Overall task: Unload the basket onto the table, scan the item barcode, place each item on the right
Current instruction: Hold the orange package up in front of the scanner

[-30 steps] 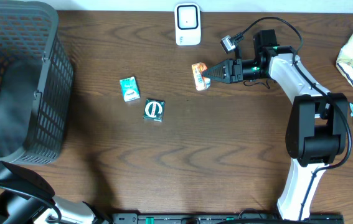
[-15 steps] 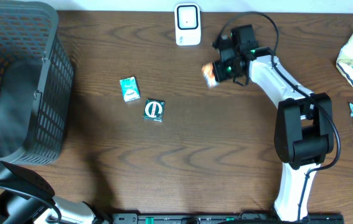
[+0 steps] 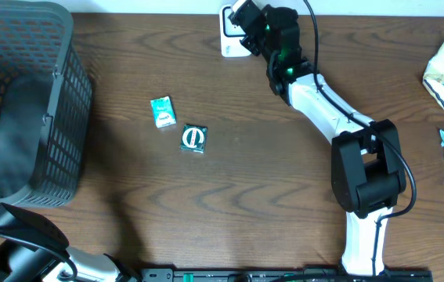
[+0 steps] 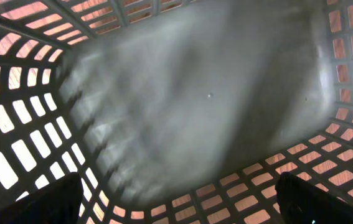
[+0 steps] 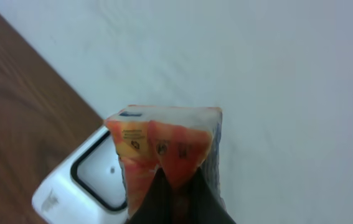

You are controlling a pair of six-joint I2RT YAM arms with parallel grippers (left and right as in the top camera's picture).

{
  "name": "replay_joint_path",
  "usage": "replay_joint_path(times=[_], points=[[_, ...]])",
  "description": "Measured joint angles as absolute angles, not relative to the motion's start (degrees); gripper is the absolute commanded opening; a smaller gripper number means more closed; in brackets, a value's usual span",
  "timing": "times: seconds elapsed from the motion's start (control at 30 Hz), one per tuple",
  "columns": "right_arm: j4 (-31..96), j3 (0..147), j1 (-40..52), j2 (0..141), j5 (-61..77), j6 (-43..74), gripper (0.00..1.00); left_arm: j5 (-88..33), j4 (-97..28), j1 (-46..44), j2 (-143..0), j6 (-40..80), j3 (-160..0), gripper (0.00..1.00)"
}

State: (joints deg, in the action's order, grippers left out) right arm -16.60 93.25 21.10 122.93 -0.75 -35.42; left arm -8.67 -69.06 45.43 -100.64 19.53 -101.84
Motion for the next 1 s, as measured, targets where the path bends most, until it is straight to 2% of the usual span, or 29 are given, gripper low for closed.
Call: replay_joint_path(times=[0.2,0.37,0.63,1.0], points=[[-26.2,93.4,21.0,123.8,1.5,-36.3,0.01,-8.7,-69.1,45.4,-100.6,19.5,-101.8,0.98],[-26.7,97.2,20.5,128.7,1.9,-36.5,0.01,-8.7,-69.1,45.4,-100.6,19.5,-101.8,0.98],[-15.3,110.3,20.2,138.4,1.6,-36.9,0.01,-8.6,-69.1,45.4,-100.6,19.5,-101.8,0.98],[-5.8,111.9,20.2,139.2,0.0,-40.1,0.01,-8.7,-69.1,45.4,-100.6,19.5,-101.8,0.98]])
